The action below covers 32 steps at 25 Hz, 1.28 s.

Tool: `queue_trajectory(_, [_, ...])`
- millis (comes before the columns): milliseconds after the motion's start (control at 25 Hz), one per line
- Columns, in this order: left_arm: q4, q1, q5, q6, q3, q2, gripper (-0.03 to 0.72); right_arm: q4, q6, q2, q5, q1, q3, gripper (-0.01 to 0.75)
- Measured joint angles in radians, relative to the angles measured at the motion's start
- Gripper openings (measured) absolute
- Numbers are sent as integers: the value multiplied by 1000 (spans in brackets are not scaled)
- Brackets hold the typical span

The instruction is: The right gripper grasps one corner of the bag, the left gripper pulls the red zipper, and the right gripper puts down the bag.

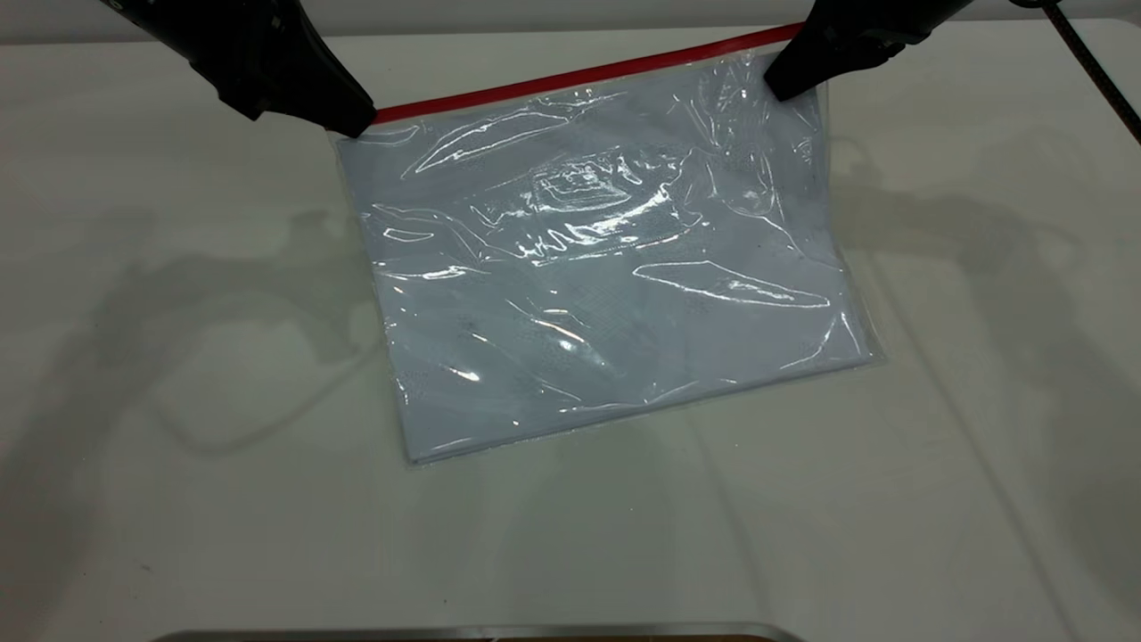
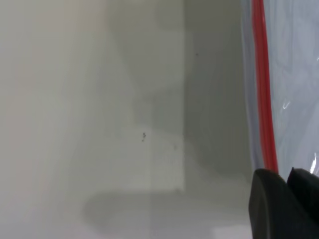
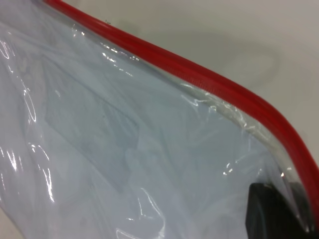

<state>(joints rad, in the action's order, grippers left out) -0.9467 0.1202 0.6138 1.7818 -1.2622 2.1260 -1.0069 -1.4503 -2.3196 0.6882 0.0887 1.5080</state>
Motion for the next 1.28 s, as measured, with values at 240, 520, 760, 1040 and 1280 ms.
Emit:
queue_trajectory(240, [17, 0, 0, -69, 0, 0, 300, 1, 24, 0, -43, -6, 0, 349])
queue_trajectory(520, [22, 2, 0, -178, 1, -54, 590, 6, 52, 40, -58, -8, 0, 660])
queue_trajectory(760, [54, 2, 5, -349, 2, -298, 611, 100, 151, 284, -34, -8, 0, 645])
queue_trajectory(1040, [262, 2, 50, -683, 2, -700, 590, 337, 518, 680, 115, -12, 0, 559])
queue_trajectory(1280, [462, 2, 160, -1063, 3, -969, 590, 414, 726, 958, 308, -12, 0, 554])
